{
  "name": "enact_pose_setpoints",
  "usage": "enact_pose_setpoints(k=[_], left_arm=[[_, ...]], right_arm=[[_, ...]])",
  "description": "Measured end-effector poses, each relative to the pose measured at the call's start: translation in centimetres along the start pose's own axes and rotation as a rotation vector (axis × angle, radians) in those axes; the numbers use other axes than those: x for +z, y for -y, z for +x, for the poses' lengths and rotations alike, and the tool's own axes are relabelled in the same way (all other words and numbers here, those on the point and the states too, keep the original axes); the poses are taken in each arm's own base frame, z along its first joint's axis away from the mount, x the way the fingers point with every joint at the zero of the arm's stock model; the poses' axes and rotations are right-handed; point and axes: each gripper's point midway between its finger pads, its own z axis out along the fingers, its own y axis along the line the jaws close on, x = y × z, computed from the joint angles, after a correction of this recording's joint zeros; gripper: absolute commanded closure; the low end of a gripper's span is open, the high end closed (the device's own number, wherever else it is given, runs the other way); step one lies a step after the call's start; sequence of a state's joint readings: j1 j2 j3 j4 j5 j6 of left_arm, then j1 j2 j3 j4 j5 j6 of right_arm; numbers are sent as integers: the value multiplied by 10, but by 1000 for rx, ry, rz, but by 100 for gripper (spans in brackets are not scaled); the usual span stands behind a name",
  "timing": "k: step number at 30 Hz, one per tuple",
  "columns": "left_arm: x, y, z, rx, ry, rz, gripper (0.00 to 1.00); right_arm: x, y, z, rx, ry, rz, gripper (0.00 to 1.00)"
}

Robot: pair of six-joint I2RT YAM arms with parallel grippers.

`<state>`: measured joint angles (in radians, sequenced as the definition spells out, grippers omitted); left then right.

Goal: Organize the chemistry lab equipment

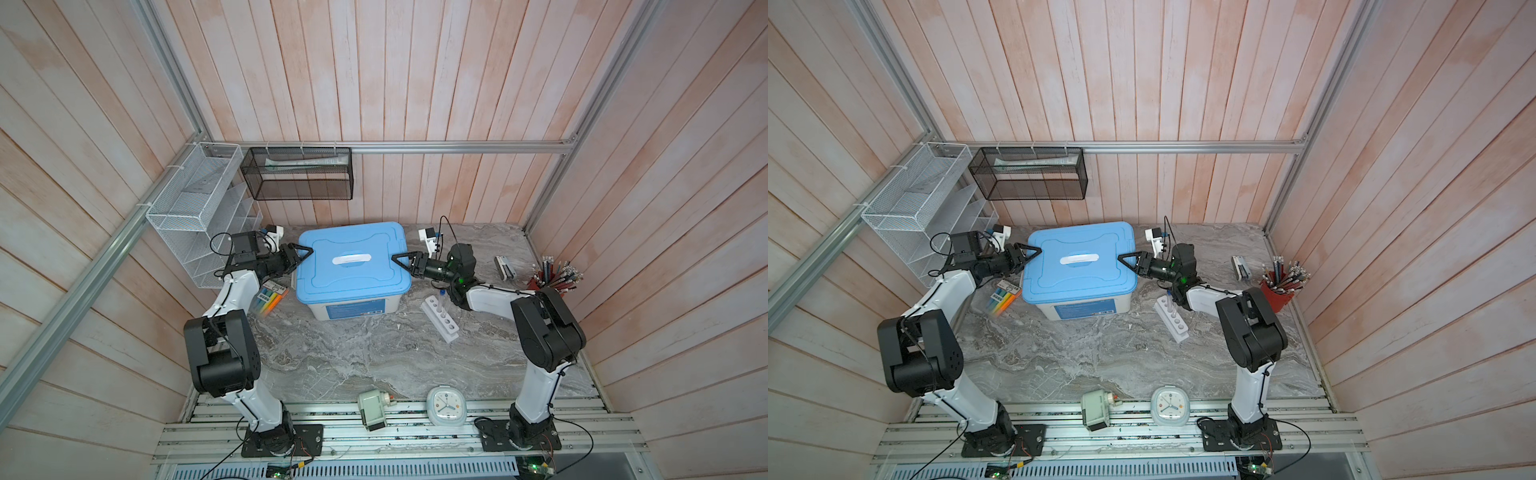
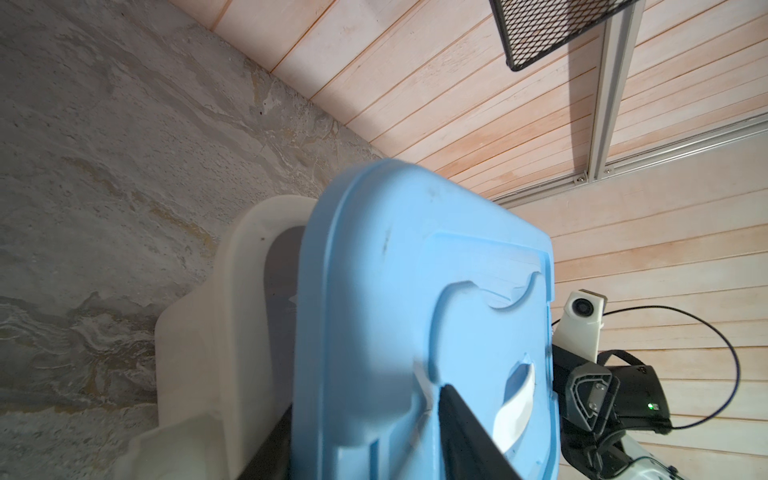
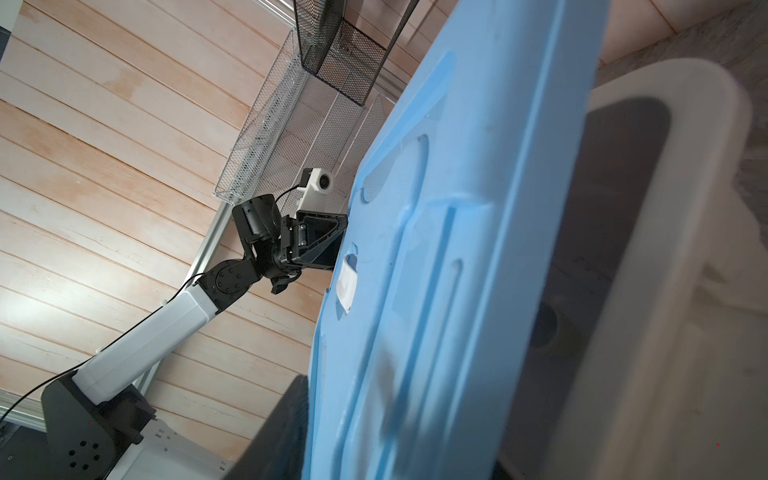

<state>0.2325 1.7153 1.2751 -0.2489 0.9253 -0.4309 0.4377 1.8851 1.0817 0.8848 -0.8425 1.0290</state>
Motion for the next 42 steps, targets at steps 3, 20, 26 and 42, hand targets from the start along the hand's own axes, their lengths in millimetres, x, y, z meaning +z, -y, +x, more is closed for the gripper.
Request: enact_pose_setpoints(k=[3,20,26,42], left_arm=[[0,0,-1,2,2,-5,49],[2,-2,-5,16,3,-11,48],[2,-3,-6,17,3,-14,48],[3,-3,-7,23,2,-15,47]], right_arm=[[0,2,-1,-10,-3,10,48],[4,9,-8,-75,-18,69,43],[2,11,-13,-84,-17,83,43],[7,9,-35,-152,-10,97,42]])
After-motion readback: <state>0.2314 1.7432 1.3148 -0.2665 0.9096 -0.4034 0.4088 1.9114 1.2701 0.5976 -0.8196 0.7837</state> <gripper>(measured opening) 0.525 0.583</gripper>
